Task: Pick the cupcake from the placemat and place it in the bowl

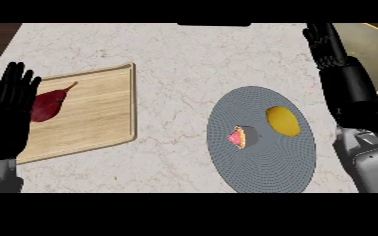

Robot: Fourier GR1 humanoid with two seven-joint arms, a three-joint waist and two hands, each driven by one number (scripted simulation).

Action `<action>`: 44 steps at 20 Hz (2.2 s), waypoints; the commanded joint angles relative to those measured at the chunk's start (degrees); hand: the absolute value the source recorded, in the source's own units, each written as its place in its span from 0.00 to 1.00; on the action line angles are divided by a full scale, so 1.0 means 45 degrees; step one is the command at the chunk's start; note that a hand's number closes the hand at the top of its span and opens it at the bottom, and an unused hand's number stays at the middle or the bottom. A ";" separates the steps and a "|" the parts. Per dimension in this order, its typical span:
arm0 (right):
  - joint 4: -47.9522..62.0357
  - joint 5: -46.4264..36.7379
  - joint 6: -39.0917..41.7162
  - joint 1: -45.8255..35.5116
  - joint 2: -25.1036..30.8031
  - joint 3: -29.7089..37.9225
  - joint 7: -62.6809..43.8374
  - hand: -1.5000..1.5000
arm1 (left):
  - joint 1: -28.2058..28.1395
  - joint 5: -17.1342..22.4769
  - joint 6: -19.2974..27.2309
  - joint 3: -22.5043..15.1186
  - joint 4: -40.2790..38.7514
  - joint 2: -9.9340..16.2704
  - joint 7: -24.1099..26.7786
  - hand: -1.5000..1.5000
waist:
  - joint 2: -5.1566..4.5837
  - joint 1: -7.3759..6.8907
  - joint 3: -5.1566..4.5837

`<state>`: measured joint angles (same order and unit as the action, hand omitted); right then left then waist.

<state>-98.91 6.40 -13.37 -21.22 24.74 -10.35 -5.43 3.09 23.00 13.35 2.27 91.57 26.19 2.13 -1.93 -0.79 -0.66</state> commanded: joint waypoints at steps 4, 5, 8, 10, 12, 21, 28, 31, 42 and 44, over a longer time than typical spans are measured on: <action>0.0583 -0.3308 0.3552 -0.2144 0.1636 -0.5049 -0.1379 1.00 | 0.0687 -0.1051 -0.0270 -0.0820 -0.0151 0.0643 -0.0294 0.50 | 0.0187 -0.1151 -0.0065; 0.0568 -0.3687 0.4294 -0.2416 0.1737 -0.5953 -0.1523 1.00 | 0.0779 -0.1194 -0.0414 -0.0995 -0.0128 0.0808 -0.0394 0.50 | 0.0137 -0.1530 -0.0144; 0.1014 -0.6782 0.5220 -0.3253 0.4627 -0.6422 -0.2045 0.00 | 0.0524 -0.1217 -0.0480 -0.1168 -0.0339 0.0769 -0.0566 0.50 | 0.0723 -0.1049 -0.0683; 0.0840 -0.8590 0.5388 -0.3986 0.5150 -0.7032 -0.3490 0.00 | 0.0361 -0.1530 -0.0397 -0.1430 -0.0570 0.0858 -0.0852 0.50 | 0.0875 -0.0455 -0.0240; -0.0062 -0.9712 0.6555 -0.4588 0.5152 -0.8351 -0.4203 0.00 | 0.0446 -0.1652 -0.0296 -0.1492 -0.0843 0.0806 -0.0967 0.50 | 0.0810 -0.0139 -0.0096; -0.2571 -1.0569 1.2643 -0.6071 0.0355 -1.1257 -1.0391 0.00 | 0.0970 -0.2193 0.0238 -0.1550 -0.1277 0.0535 -0.1249 0.50 | 0.0607 0.0269 0.0081; 0.2426 -1.0606 1.4394 -0.7679 -0.4971 -1.0884 -1.1761 0.00 | 0.1456 -0.2369 0.0222 -0.1628 -0.1183 0.0351 -0.1523 0.50 | 0.0434 -0.0040 0.0105; 0.4209 -1.0900 1.4190 -0.7591 -0.5399 -1.1160 -1.1657 0.00 | 0.1372 -0.2191 0.0046 -0.1563 -0.1261 0.0280 -0.1653 0.50 | 0.0421 -0.0057 0.0116; 0.8849 -0.9704 1.6535 -0.8380 -0.5479 -1.0979 -1.1900 0.00 | 0.1456 -0.2494 -0.0027 -0.1699 -0.1339 0.0131 -0.1366 0.50 | 0.0452 -0.0388 0.0105; 0.9503 -0.9595 1.6646 -0.8381 -0.5481 -1.1033 -1.1819 0.00 | 0.1471 -0.2629 -0.0040 -0.1740 -0.1566 0.0019 -0.1098 0.50 | 0.0429 -0.0351 0.0112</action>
<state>-61.21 -38.77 54.82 -58.47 1.45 -60.57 -49.99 10.11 11.46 13.77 -5.79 84.73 26.10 -3.71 -0.07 -2.20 -0.20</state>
